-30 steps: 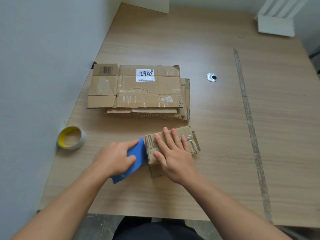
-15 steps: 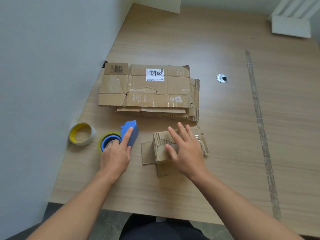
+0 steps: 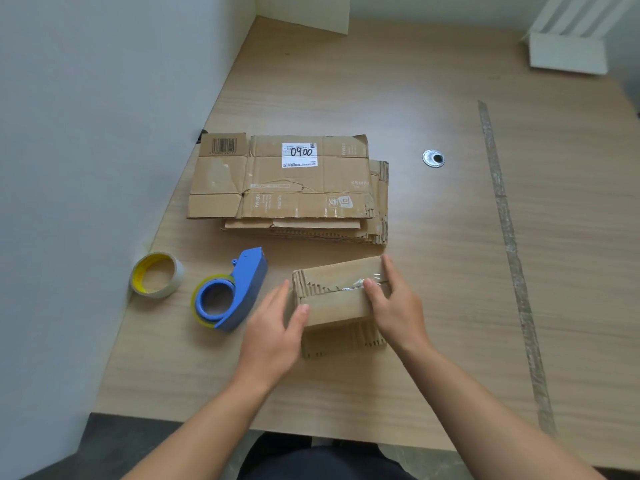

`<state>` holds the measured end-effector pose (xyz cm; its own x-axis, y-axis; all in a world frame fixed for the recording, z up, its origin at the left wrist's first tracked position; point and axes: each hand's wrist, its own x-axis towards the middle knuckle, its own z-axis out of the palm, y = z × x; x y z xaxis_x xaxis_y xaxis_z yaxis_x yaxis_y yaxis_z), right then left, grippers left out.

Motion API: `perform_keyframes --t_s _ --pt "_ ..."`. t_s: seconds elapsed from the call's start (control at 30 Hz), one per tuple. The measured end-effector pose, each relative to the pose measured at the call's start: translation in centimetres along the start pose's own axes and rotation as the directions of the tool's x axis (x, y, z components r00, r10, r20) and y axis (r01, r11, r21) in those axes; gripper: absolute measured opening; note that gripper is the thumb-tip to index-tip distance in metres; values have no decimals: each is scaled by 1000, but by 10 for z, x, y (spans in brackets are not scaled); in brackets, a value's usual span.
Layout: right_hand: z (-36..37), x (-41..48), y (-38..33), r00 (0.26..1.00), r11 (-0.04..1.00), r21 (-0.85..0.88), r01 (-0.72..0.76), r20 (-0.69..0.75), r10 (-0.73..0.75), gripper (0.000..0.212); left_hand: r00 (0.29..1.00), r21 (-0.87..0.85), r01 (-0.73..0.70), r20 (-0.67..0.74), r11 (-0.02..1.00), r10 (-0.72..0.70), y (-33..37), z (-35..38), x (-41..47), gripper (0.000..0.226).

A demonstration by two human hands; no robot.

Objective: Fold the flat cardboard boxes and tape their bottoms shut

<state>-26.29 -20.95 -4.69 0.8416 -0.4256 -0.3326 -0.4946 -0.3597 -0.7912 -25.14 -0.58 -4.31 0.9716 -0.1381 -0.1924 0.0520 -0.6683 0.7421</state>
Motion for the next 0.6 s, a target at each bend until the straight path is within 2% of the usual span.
perform_keyframes --t_s 0.17,0.33,0.47,0.53,0.6 --pt "8 -3 2 998 998 17 -62 3 62 75 968 -133 247 -9 960 -250 14 32 4 69" --pt "25 7 0 991 991 27 -130 -41 131 99 932 -173 352 -19 920 -361 22 47 16 87" --pt "29 16 -2 985 991 -5 -136 -107 135 90 917 -180 380 -53 907 -394 14 55 28 97" --pt "30 17 1 986 994 -11 -106 -134 103 78 912 -171 382 -86 908 -400 12 56 31 91" --pt "31 18 4 987 997 15 -79 -142 81 63 913 -135 365 -141 921 -383 13 56 32 74"
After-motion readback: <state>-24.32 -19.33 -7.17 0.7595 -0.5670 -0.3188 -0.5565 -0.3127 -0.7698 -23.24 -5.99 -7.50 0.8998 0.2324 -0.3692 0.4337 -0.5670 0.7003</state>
